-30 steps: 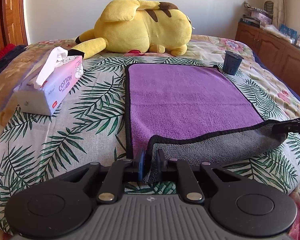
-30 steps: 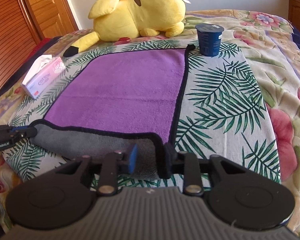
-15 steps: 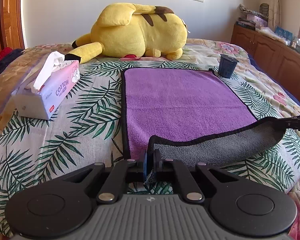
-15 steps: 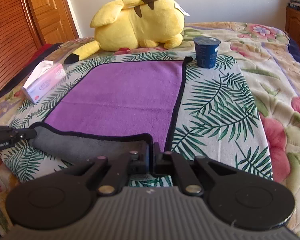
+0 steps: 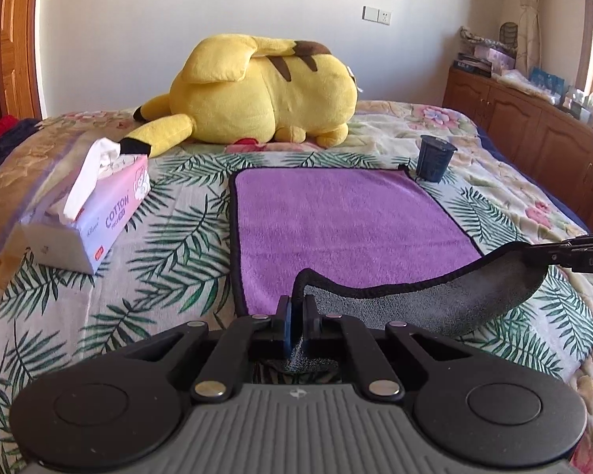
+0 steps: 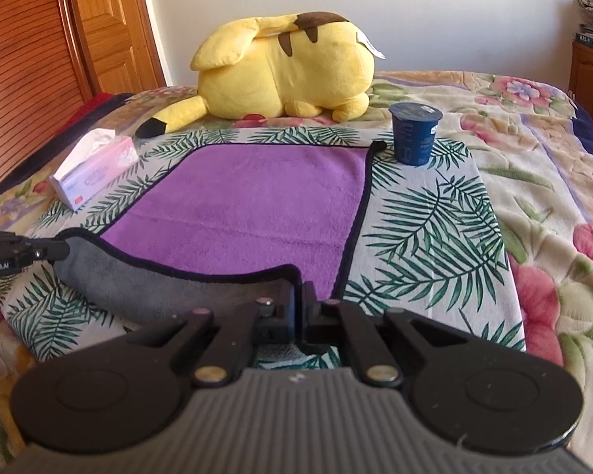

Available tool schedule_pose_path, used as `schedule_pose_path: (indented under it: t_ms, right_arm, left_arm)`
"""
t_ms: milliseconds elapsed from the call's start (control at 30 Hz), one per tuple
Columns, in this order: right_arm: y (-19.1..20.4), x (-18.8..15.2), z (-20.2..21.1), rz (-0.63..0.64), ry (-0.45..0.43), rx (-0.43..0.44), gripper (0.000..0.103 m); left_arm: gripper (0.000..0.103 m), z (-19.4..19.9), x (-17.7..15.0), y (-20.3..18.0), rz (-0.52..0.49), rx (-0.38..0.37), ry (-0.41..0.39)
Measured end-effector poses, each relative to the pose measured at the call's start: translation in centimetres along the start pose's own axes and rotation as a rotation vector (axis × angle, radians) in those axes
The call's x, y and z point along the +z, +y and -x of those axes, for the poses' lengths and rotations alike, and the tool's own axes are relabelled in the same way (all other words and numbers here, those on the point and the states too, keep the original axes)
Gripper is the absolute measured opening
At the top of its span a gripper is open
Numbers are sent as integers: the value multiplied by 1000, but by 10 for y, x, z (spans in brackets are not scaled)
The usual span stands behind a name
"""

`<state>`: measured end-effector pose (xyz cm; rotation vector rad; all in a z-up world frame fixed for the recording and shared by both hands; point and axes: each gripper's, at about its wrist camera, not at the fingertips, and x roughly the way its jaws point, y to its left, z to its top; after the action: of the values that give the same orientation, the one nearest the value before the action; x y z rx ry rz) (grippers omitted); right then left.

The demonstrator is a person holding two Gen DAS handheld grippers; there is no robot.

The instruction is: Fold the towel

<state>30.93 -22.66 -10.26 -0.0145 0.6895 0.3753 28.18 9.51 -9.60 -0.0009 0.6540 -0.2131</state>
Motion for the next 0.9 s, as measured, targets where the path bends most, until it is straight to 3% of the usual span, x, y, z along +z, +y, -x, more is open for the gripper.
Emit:
schedule_pose_path:
  t_ms: [533, 900]
  right_arm:
    - [6, 41, -2, 79, -76, -12, 4]
    - [8, 75, -5, 120, -122, -37, 4]
  left_arm:
    - [0, -5, 43, 6, -1, -12, -55]
    - [0, -8, 79, 3, -53, -7, -94]
